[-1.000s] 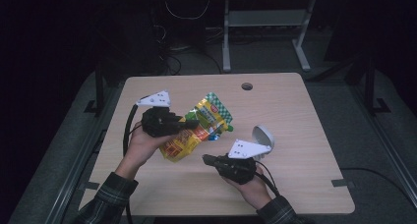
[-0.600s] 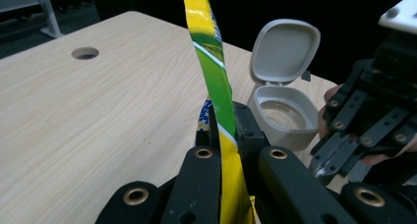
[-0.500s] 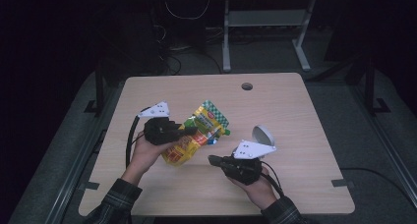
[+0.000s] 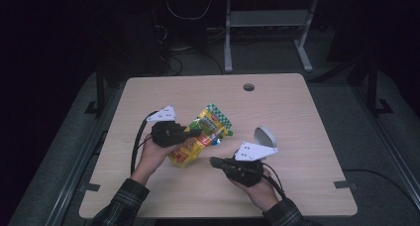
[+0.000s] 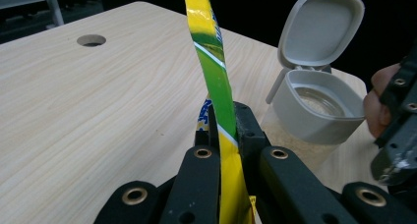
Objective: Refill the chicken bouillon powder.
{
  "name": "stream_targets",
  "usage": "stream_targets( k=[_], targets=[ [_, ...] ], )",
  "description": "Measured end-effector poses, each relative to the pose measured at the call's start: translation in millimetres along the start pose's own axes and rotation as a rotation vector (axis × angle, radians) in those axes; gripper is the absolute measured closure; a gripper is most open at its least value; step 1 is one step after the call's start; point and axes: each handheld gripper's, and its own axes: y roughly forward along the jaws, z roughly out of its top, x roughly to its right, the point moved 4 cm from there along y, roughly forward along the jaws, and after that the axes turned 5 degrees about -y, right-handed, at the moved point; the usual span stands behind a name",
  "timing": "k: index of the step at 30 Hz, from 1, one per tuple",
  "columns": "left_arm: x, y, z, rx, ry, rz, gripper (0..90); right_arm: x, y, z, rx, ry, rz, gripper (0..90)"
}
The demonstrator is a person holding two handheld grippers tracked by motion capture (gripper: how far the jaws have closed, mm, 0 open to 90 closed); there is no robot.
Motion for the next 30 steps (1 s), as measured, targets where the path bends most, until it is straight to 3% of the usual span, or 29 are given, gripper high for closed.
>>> stream_targets(
  k=[10, 15, 21, 26, 30],
  targets=[
    [-4.0, -2.3, -4.6, -0.005, 0.016, 0.013, 87.7, -0.1, 0.3, -0.1, 0.002, 0.0, 0.002, 89.9],
    [-6.3, -4.0, -7.6, 0.017, 0.008, 0.016, 87.0, -0.1, 0.3, -0.2, 0.003, -0.002, 0.002, 89.8],
    [-7.8, -3.6, -3.9, 0.025, 0.026, 0.021, 87.2, 0.1, 0.6, -0.2, 0.003, -0.004, 0.0, 89.8],
    [-8.2, -4.4, -0.7, 0.047, 0.019, 0.021, 86.7, 0.0, 0.5, -0.2, 0.003, -0.006, 0.001, 89.8],
    [-9.4, -4.9, -1.8, 0.032, 0.026, 0.022, 85.6, 0.2, 0.6, -0.2, 0.005, -0.005, 0.0, 89.8]
  ],
)
